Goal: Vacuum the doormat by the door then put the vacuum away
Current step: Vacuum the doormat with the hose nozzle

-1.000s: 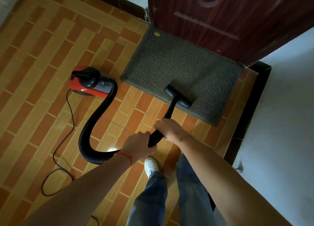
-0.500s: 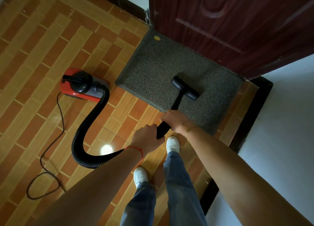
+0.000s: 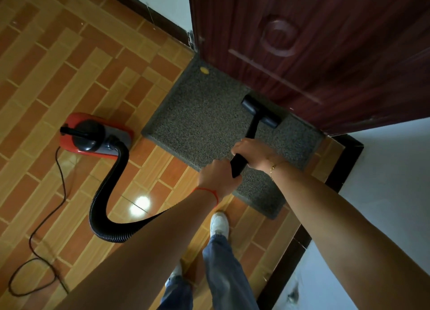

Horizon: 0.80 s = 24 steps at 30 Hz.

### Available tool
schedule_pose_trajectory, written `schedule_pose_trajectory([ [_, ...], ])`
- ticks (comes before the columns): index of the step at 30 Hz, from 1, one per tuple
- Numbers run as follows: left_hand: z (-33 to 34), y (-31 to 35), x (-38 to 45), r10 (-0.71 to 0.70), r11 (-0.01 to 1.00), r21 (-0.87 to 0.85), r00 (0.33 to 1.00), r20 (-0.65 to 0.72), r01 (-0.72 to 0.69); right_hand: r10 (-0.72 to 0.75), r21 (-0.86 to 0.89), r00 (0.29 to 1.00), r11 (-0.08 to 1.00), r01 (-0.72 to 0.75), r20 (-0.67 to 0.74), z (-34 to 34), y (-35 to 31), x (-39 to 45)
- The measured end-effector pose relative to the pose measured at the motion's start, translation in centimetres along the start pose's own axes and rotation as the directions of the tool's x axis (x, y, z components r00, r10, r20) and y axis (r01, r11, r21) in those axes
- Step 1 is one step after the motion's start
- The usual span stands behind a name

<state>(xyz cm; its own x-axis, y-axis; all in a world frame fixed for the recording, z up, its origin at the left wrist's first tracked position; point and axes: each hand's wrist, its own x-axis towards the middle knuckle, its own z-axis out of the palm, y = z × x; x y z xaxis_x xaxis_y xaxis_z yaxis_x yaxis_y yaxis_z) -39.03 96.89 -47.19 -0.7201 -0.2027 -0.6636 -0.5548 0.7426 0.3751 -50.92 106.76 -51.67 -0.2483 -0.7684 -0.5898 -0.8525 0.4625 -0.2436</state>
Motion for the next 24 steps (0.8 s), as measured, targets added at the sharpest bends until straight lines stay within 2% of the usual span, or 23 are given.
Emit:
schedule_pose_trajectory([
  [6, -1.9, 1.9, 2.5, -0.005, 1.000, -0.005, 1.000, -0.027, 0.005, 0.008, 0.012, 1.000, 1.000, -0.008, -0.016, -1.9, 2.9, 1.1],
  [11, -3.4, 1.4, 2.7, -0.017, 1.000, 0.017, 0.998, -0.053, 0.018, 0.024, 0.052, 0.999, 0.998, -0.021, -0.048, -2.8, 2.6, 2.2],
  [16, -4.3, -1.2, 0.8, -0.027, 0.999, 0.037, 0.999, -0.044, 0.029, -0.025, 0.042, 0.998, 0.999, 0.027, -0.060, -3.2, -1.0, 3.1],
  [24, -5.9, -7.4, -5.1, -0.084, 0.978, 0.192, 0.996, 0.031, 0.077, -0.055, 0.065, 0.998, 0.996, 0.056, -0.027, -2.9, -10.1, 3.2],
])
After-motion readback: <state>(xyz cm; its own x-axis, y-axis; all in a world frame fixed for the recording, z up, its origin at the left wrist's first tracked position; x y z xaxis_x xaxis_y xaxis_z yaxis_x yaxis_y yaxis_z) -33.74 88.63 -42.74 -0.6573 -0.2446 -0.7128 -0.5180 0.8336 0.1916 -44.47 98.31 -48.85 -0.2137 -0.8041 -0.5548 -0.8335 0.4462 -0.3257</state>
